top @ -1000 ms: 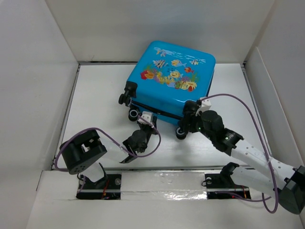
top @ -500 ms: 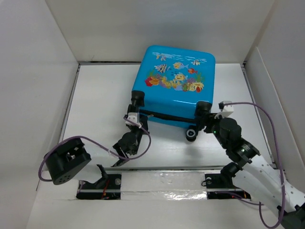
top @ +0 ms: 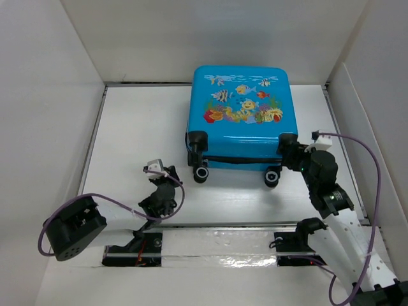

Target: Pack the luggage

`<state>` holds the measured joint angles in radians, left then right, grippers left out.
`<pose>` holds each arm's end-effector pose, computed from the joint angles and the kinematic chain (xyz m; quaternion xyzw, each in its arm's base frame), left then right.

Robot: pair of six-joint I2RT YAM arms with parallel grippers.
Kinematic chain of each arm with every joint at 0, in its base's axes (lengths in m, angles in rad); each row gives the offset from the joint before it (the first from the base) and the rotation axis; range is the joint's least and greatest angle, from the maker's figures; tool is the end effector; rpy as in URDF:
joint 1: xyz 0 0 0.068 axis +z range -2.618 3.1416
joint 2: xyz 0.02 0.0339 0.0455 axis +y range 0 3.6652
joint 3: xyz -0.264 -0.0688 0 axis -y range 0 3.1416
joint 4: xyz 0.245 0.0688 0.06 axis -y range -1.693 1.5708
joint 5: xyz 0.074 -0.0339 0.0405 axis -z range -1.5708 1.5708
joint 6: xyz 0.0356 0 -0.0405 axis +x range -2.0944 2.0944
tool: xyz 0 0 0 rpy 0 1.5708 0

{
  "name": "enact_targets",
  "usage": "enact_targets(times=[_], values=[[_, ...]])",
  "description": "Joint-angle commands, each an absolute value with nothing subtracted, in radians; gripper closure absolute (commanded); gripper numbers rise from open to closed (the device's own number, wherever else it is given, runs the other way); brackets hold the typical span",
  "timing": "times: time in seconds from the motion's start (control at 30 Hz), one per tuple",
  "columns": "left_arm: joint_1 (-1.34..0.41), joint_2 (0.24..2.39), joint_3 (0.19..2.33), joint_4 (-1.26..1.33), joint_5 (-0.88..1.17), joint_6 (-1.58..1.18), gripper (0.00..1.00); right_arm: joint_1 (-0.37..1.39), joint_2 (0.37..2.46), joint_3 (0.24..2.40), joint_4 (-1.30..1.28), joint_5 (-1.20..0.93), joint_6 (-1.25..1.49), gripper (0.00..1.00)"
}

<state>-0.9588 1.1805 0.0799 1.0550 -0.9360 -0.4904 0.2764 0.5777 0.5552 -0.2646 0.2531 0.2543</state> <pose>0.1263 -0.1301 0.1621 -0.1534 0.7000 -0.1644 0.6778 0.1459 0.0321 0.2814 0.0668 0.7954 0.0582 0.5996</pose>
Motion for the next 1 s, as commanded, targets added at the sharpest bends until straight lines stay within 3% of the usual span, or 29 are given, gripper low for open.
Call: enact_targets(times=[0.0, 0.13, 0.4, 0.43, 0.5, 0.53, 0.63, 0.73, 0.97], values=[[-0.915, 1.103, 0.089, 0.944, -1.022, -0.619, 1.0, 0.201, 0.56, 0.656, -0.204, 0.256, 0.212, 1.0], [-0.783, 0.967, 0.041, 0.994, -0.831, -0.631, 1.0, 0.124, 0.563, 0.687, -0.196, 0.207, 0.206, 1.0], [-0.782, 0.854, 0.202, 0.92, -0.447, -0.489, 1.0, 0.103, 0.528, 0.739, -0.233, 0.256, 0.186, 1.0], [-0.782, 0.847, 0.228, 0.879, -0.37, -0.489, 0.93, 0.103, 0.529, 0.776, -0.245, 0.247, 0.181, 0.97], [-0.782, 0.807, 0.277, 0.778, -0.313, -0.502, 0.62, 0.103, 0.537, 0.804, -0.259, 0.166, 0.151, 0.73], [-0.782, 0.787, 0.282, 0.75, -0.281, -0.511, 0.35, 0.103, 0.546, 0.813, -0.267, 0.126, 0.137, 0.4], [-0.782, 0.678, 0.285, 0.637, -0.281, -0.554, 0.15, 0.103, 0.612, 0.871, -0.336, 0.0, 0.089, 0.12], [-0.753, 0.656, 0.343, 0.511, -0.221, -0.552, 0.12, 0.103, 0.641, 0.87, -0.319, -0.08, 0.087, 0.05], [-0.744, 0.911, 0.544, 0.301, -0.097, -0.482, 0.17, 0.103, 0.659, 0.773, -0.221, 0.027, 0.156, 0.01]])
